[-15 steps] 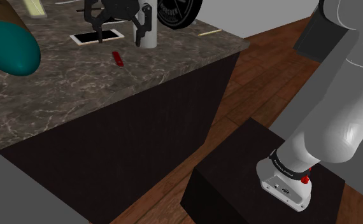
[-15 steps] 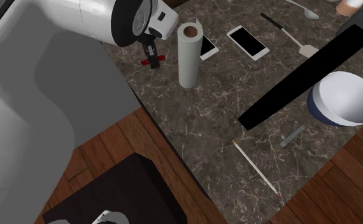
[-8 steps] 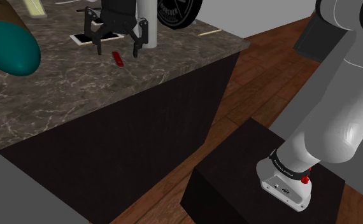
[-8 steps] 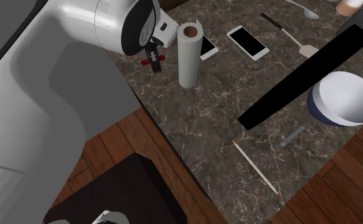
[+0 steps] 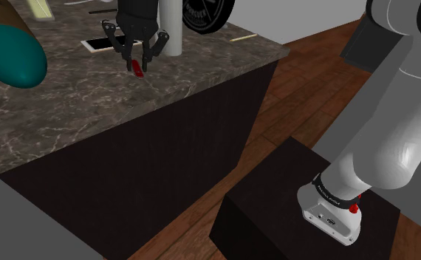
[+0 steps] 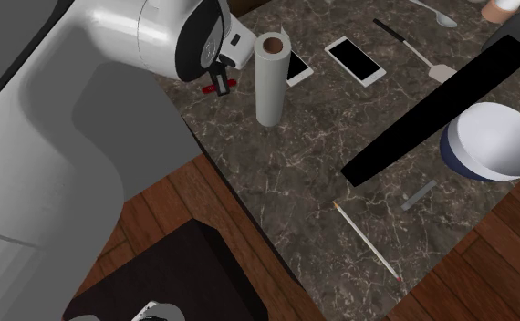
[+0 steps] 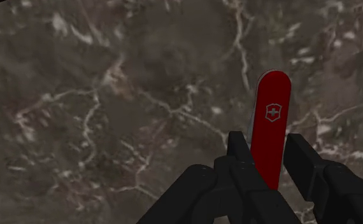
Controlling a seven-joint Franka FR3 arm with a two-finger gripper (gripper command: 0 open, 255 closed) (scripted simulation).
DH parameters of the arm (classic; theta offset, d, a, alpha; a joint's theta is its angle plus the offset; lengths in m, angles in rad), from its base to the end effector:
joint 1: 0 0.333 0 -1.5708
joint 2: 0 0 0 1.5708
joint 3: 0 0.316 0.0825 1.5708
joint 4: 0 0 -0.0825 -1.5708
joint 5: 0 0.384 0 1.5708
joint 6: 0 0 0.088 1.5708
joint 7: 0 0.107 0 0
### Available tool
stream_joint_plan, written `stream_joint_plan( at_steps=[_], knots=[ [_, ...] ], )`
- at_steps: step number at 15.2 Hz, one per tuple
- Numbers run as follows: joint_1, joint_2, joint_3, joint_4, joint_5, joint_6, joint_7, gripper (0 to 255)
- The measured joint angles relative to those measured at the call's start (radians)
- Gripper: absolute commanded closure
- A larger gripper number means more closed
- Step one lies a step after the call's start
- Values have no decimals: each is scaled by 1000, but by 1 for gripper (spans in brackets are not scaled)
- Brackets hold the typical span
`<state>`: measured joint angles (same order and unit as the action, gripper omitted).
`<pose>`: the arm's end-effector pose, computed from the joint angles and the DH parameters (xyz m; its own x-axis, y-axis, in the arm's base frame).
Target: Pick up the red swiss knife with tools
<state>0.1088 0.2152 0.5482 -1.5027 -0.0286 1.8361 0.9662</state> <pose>0.5226 0.3582 0.5714 0.9479 -0.3181 0.0159 -0.3110 -0.9352 -0.1691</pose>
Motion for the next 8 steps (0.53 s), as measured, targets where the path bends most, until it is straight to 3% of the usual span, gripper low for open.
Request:
stream_joint_plan(
  at_steps=[8],
  knots=[
    [5,8,1,44,-2,-42,4,255]
  ],
)
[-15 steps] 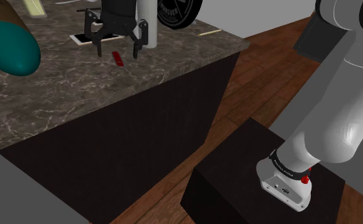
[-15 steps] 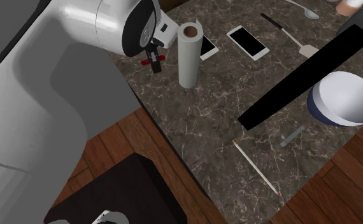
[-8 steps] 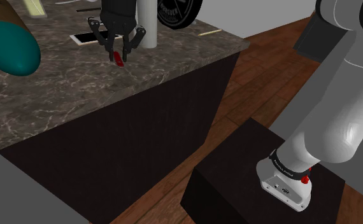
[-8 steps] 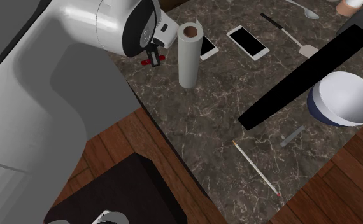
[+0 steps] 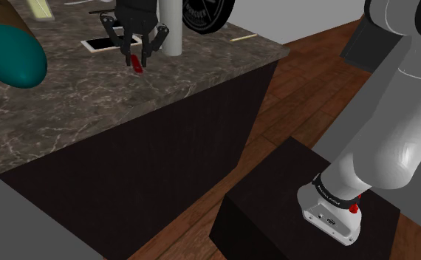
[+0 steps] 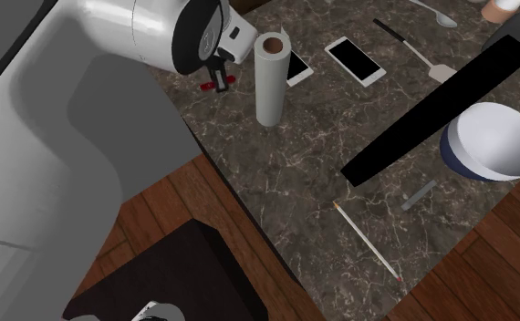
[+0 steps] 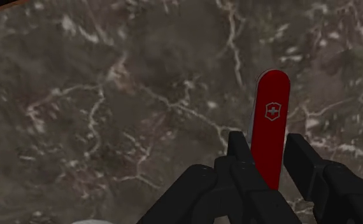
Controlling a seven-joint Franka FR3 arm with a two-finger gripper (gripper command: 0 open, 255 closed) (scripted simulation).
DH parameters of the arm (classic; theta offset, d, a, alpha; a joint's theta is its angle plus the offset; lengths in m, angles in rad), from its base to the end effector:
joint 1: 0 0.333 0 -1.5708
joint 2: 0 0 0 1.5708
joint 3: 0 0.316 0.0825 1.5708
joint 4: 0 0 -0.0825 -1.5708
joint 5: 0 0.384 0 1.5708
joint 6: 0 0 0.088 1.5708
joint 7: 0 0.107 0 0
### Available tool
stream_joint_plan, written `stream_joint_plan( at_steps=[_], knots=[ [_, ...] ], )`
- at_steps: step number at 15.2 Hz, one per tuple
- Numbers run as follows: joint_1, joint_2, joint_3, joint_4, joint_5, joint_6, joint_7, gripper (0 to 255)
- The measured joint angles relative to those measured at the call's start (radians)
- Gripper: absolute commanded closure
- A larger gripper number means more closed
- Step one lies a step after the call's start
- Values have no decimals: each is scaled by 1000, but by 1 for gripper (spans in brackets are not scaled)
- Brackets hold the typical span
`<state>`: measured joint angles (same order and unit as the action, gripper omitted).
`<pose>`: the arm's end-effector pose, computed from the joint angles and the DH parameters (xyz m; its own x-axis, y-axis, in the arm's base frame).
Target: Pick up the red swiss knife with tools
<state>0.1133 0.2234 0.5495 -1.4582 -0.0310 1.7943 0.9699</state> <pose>0.5226 0.3585 0.5844 0.9483 -0.3173 0.0113 -0.3111 -0.9356 -0.1668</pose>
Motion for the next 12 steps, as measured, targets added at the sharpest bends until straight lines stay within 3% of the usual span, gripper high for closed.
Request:
stream_joint_plan(
  at_steps=[12],
  knots=[
    [34,53,5,225,-32,-177,25,255]
  ],
)
